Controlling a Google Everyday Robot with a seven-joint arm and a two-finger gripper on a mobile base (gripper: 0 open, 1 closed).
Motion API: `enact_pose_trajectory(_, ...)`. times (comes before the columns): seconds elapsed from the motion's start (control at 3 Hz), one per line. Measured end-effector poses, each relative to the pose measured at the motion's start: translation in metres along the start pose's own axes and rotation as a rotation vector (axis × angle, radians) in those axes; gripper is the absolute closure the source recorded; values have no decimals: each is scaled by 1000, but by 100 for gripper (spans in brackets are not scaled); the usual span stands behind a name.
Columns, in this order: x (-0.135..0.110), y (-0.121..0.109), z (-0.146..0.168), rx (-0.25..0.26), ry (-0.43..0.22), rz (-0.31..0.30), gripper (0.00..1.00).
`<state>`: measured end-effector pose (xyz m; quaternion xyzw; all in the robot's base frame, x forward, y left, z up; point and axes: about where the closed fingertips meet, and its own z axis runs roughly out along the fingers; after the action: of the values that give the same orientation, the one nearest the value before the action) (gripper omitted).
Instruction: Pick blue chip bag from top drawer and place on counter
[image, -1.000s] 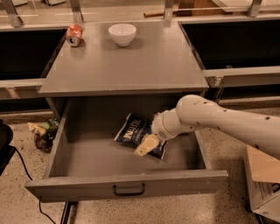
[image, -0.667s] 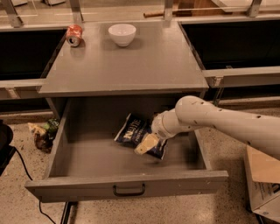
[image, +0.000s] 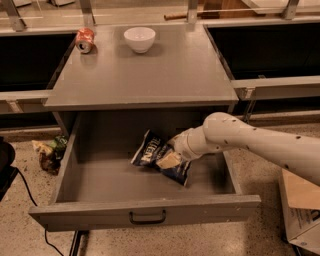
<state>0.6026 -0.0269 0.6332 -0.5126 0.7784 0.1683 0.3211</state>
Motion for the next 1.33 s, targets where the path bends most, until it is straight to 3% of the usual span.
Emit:
enact_pose_trajectory(0.33,-4,9,-10,-2,-26,-24,67)
enact_pose_trajectory(0.67,-21,20,-40,-15,-118,-58,90)
enact_pose_trajectory(1.0,-46,30,-94,-16,-265,-120,100)
enact_pose_trajectory(1.33,-56,26,-162,26,-345,-200,100)
